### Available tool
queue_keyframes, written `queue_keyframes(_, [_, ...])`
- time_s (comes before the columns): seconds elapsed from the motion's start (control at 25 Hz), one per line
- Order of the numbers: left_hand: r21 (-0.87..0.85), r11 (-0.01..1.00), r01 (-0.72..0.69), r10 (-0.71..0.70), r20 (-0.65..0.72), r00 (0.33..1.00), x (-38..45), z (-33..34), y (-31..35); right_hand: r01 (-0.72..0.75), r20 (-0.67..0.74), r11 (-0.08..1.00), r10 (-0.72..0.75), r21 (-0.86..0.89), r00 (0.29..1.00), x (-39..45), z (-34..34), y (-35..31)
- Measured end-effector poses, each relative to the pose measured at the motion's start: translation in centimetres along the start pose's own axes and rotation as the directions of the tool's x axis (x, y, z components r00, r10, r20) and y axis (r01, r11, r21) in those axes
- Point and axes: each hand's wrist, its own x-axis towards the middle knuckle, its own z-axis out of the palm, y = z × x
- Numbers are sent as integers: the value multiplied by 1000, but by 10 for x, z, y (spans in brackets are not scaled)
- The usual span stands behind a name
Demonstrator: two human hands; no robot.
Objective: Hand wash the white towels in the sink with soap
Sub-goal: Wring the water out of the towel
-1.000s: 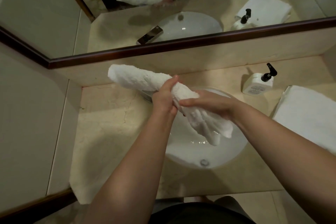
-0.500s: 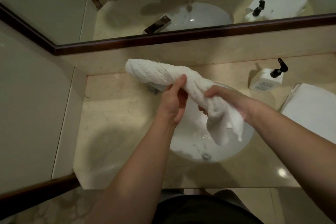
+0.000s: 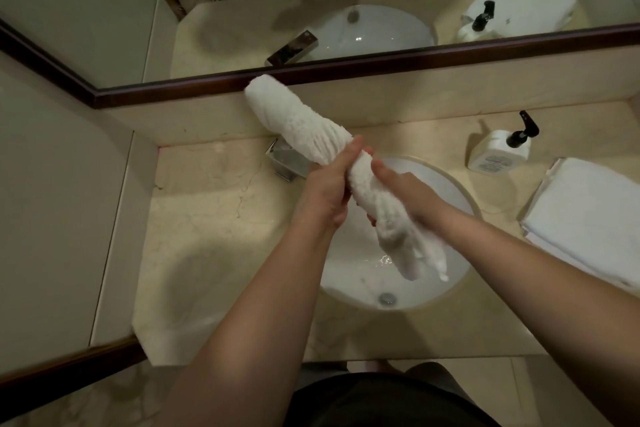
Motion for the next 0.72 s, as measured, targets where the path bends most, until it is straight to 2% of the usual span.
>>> queue_keyframes(0.12, [19, 999, 29, -26, -122, 992, -1, 12, -5, 111, -90, 984, -124, -138, 988, -2, 2, 10])
queue_keyframes(0.2, [25, 999, 35, -30, -173, 984, -1, 18, -10, 132, -111, 966, -160, -222, 981, -2, -1, 13])
queue_keyframes(0.32, [1, 1000, -5, 5, -238, 971, 1, 20, -14, 108, -96, 964, -135, -243, 986, -5, -7, 11])
queue_keyframes(0.44, [101, 995, -27, 54, -274, 960, 1, 19, -16, 66, 1, 982, -66, -180, 998, -15, -16, 3])
queue_keyframes(0.52, [139, 990, -32, 62, -215, 975, -2, 17, -13, 29, 32, 997, -27, -66, 999, -19, -20, 3])
queue_keyframes(0.64, [-101, 994, -52, 61, 89, 994, -9, 6, -9, -88, 76, 974, 73, 207, 994, -20, -25, 9])
queue_keyframes(0.72, [-168, 984, -55, 85, 177, 981, -13, -4, -12, -238, 228, 896, 159, 374, 961, -21, -30, 10])
